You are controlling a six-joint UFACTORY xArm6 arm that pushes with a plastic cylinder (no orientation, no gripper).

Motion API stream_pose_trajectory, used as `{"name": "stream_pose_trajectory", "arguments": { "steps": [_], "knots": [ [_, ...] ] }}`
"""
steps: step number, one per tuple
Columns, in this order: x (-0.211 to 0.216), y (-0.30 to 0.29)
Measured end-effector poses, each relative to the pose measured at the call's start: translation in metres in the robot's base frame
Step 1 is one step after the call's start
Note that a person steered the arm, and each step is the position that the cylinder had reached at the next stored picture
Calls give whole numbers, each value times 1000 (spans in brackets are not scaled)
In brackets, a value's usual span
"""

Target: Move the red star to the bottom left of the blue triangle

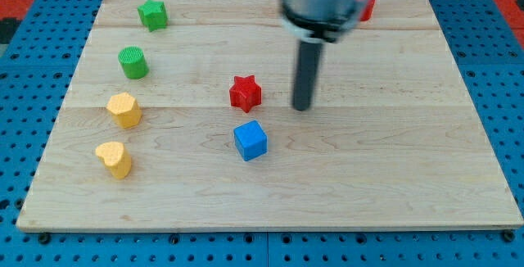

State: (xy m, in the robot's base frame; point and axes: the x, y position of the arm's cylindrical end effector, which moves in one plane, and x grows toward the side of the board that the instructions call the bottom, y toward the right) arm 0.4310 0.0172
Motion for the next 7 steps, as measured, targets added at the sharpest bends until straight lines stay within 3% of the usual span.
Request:
{"name": "stream_pose_trajectory", "arguments": {
  "steps": [1, 2, 3, 4, 5, 6, 7],
  "knots": [
    [-9, -31],
    [22, -51],
    [-5, -116],
    [-66, -76],
    [-80, -36],
    [-71, -95],
    [-112, -141]
  ]
}}
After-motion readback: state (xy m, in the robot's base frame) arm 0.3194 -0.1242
